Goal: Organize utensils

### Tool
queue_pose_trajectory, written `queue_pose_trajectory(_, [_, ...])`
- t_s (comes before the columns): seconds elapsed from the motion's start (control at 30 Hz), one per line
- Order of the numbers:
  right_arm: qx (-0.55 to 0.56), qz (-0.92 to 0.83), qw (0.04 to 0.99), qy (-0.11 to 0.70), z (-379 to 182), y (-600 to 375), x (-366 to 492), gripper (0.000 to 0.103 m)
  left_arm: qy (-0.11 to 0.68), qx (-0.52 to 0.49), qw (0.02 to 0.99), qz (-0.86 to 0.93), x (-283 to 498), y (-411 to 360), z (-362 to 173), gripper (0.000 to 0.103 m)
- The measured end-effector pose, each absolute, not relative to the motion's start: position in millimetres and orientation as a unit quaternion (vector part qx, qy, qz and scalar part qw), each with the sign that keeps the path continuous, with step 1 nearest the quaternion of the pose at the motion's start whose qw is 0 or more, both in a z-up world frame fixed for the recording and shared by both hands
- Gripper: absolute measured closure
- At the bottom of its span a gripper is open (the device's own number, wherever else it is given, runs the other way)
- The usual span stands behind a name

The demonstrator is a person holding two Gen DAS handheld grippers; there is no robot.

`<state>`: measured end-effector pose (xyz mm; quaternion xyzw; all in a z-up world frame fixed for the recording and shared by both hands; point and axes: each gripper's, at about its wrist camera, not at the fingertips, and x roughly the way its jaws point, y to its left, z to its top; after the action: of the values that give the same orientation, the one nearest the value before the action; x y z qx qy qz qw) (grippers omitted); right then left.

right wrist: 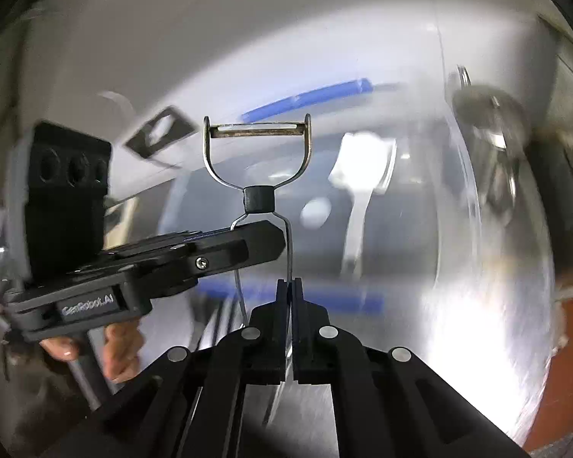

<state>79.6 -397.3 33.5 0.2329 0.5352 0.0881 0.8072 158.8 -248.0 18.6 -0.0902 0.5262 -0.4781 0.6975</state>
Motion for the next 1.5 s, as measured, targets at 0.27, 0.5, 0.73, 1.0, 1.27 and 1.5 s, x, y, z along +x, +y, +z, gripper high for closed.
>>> queue_pose_trajectory(0.27, [0.236,0.026,0.734,0.636,-70,-414,167,0.099,0.646,-0.067,0.641,-0.41,249,-285,-80,0.094])
queue_pose_trajectory(0.5, [0.203,0.002,0.7,0.685,-115,-407,185,0.1,0.699,-0.04,0.603,-0.382,261,-298,-130,0.093])
queue_pose_trajectory(0.73, [0.206,-0.009,0.696,0.688,-127,-408,187,0.098,0.667,-0.009,0.658,-0.348,260,-286,-111,0.042])
queue_pose_trajectory(1.0, [0.195,0.022,0.796,0.572,-13,-403,111,0.068,0.516,-0.013,0.771,-0.373,206,-217,8,0.041])
queue_pose_trajectory(1.27, [0.118,0.163,0.733,0.65,-70,-272,7,0.065,0.455,-0.11,0.794,-0.388,124,-106,42,0.033])
queue_pose_trajectory(1.5, [0.13,0.077,0.711,0.687,-150,-255,17,0.065,0.522,-0.155,0.771,-0.331,93,-59,-17,0.033])
